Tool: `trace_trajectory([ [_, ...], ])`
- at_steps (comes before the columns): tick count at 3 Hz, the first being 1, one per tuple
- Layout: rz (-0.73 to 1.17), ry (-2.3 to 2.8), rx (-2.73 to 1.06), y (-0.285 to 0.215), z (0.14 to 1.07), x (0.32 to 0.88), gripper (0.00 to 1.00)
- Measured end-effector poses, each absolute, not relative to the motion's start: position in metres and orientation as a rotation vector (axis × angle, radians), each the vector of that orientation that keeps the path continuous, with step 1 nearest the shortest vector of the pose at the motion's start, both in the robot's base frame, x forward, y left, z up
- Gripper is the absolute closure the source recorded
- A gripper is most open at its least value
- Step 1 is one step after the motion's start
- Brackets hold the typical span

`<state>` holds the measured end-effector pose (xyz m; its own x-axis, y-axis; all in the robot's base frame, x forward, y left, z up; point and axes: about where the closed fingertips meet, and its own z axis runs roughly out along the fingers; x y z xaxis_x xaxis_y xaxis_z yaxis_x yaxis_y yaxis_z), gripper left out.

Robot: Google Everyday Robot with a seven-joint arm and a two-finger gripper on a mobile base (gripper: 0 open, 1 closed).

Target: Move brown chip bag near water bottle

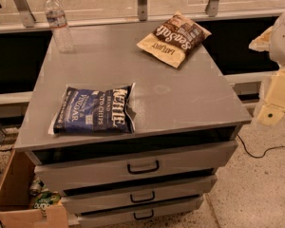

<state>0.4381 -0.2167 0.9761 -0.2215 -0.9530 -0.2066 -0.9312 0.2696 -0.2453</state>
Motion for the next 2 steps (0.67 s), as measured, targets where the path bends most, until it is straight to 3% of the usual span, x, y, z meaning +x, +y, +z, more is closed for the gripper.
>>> trace_trajectory([
  [2, -0.124, 2.198, -1.677, -0.215, 0.976, 0.467, 0.00],
])
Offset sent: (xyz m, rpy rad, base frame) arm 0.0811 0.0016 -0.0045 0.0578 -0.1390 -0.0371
